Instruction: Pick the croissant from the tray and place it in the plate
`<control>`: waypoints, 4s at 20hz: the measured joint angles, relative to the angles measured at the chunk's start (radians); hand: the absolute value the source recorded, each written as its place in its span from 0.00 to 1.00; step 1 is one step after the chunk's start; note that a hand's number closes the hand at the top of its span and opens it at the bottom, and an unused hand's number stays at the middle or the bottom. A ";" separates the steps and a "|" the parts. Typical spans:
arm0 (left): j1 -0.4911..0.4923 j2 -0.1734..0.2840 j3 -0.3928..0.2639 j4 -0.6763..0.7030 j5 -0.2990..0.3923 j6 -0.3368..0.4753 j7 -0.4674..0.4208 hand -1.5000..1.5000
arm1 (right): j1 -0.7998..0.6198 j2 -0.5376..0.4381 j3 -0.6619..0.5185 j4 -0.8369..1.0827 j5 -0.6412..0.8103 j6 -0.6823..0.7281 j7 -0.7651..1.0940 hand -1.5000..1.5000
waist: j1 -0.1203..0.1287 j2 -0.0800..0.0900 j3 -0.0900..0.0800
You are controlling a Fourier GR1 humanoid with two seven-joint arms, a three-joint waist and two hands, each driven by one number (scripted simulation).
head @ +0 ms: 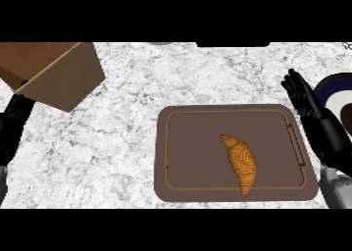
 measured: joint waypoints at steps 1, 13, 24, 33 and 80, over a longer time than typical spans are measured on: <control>-0.001 -0.006 -0.005 -0.012 -0.013 0.009 0.002 0.50 | -0.007 0.019 0.011 -0.002 0.007 -0.014 0.021 0.00 | 0.000 -0.005 -0.002; -0.080 -0.135 -0.120 -0.034 -0.069 0.060 0.098 0.50 | -0.106 0.149 0.358 0.075 0.525 -0.310 0.387 0.00 | -0.004 -0.018 -0.029; -0.103 -0.186 -0.126 -0.042 -0.103 0.073 0.147 0.50 | 0.036 0.187 0.569 -0.095 1.016 -0.417 0.638 0.00 | -0.014 -0.019 -0.022; -0.106 -0.201 -0.126 -0.046 -0.121 0.076 0.163 0.50 | -0.022 0.158 0.581 -0.386 1.136 0.109 1.058 0.00 | -0.017 -0.021 -0.024; -0.126 -0.332 -0.003 -0.062 -0.272 -0.025 0.205 0.50 | -0.015 0.243 0.285 -0.071 1.224 0.455 0.940 1.00 | -0.005 -0.017 -0.023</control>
